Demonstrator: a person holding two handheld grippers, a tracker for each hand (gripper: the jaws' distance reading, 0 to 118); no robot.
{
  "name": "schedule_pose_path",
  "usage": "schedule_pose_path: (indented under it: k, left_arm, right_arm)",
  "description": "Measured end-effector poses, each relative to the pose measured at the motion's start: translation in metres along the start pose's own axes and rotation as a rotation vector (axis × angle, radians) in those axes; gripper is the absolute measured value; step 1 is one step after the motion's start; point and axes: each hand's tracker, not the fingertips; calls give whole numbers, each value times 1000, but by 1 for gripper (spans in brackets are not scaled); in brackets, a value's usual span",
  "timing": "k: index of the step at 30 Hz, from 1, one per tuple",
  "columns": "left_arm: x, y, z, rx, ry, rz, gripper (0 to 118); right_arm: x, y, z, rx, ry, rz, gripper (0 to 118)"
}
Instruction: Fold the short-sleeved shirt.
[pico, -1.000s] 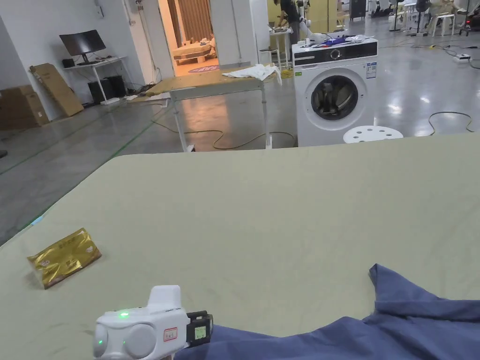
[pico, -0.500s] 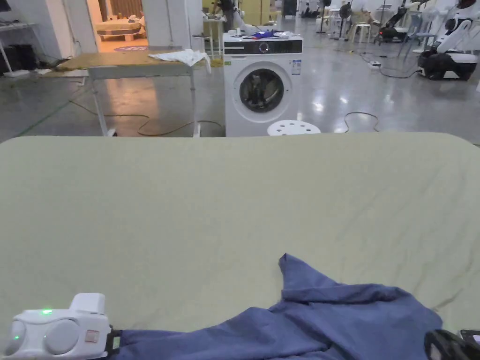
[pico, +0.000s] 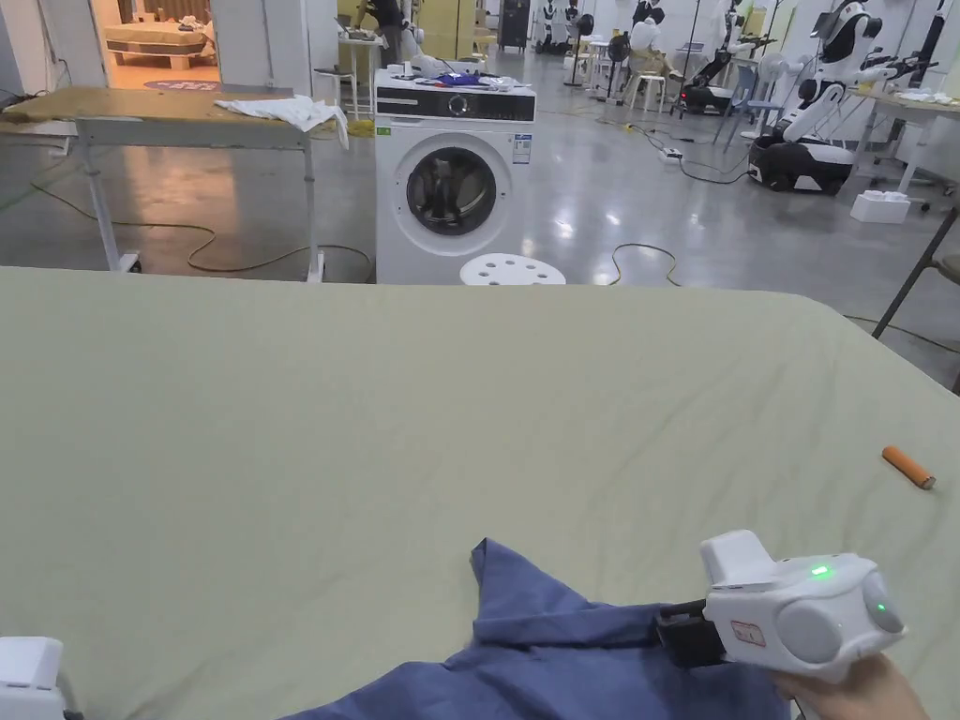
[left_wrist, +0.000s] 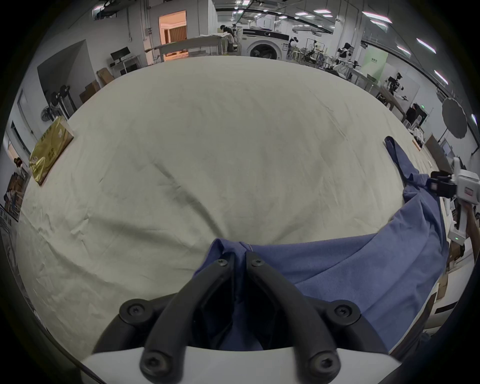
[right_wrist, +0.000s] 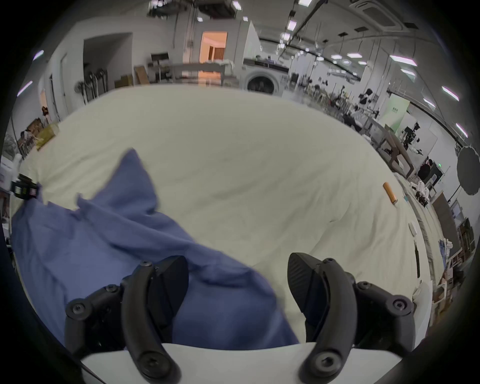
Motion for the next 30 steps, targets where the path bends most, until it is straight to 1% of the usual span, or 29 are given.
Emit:
schedule_pose_path:
  k: [1, 2, 3, 4, 5, 6, 7, 8, 9, 10, 12, 13, 14, 15, 17, 19, 21, 22, 24, 27, 29, 30]
  left_arm:
    - [-2, 1, 1, -2, -4, 6, 5]
    - [-3, 1, 1, -2, -7, 10, 5]
    - [-3, 0, 1, -9, -9, 13, 5]
    - [1, -1, 4, -8, -11, 15, 5]
    - [3, -2, 5, -7, -12, 15, 5]
    - [4, -3, 5, -5, -11, 15, 5]
    - [5, -4, 6, -7, -11, 15, 5]
    - [8, -5, 7, -4, -7, 12, 5]
    - [11, -6, 8, 1, -2, 6, 5]
    - [13, -8, 9, 5, 3, -1, 5]
    - [16, -11, 12, 17, 6, -10, 3]
    - [17, -13, 15, 40, 6, -20, 2]
    - [16, -14, 21, 51, 1, -8, 0]
    - [13, -16, 33, 102, -4, 49, 0]
    - [5, -23, 62, 222, -56, 93, 0]
    - [4, -25, 104, 315, -144, 64, 0]
    - [7, -25, 146, 411, -144, 38, 0]
    - [7, -26, 169, 477, -167, 28, 0]
    - [9, -29, 204, 582, -161, 2, 0]
    - [9, -26, 249, 693, -151, -8, 0]
    - [9, -21, 271, 768, -130, -17, 0]
    - [8, -17, 284, 807, -118, -14, 0]
  right_arm:
    - [4, 3, -8, -24, 7, -6, 74]
    - [5, 4, -11, -27, 26, -30, 71]
    - [8, 7, -15, -34, 70, -64, 64]
    - [10, 9, -18, -42, 117, -85, 52]
    - [10, 11, -21, -48, 109, -72, 45]
    - [9, 11, -21, -54, 94, -46, 43]
    - [9, 12, -21, -57, 107, -21, 40]
    - [11, 12, -19, -54, 119, -13, 33]
    - [13, 13, -17, -49, 121, -19, 10]
    - [9, 12, -12, -37, 106, -22, 2]
    - [11, 10, -3, -14, 116, -40, 2]
    - [11, 8, 7, 22, 115, -64, 2]
    - [13, 6, 16, 49, 126, -100, 2]
    - [16, 2, 33, 100, 156, -149, 2]
    - [20, -3, 63, 184, 152, -172, 2]
    - [24, -7, 104, 274, 149, -196, 2]
    - [31, -8, 140, 362, 170, -240, 2]
    - [33, -9, 160, 417, 176, -263, 2]
    - [35, -10, 192, 501, 153, -283, 2]
    - [37, -4, 239, 612, 146, -301, 2]
    - [39, 4, 265, 676, 131, -304, 2]
    - [38, 11, 277, 709, 109, -296, 2]
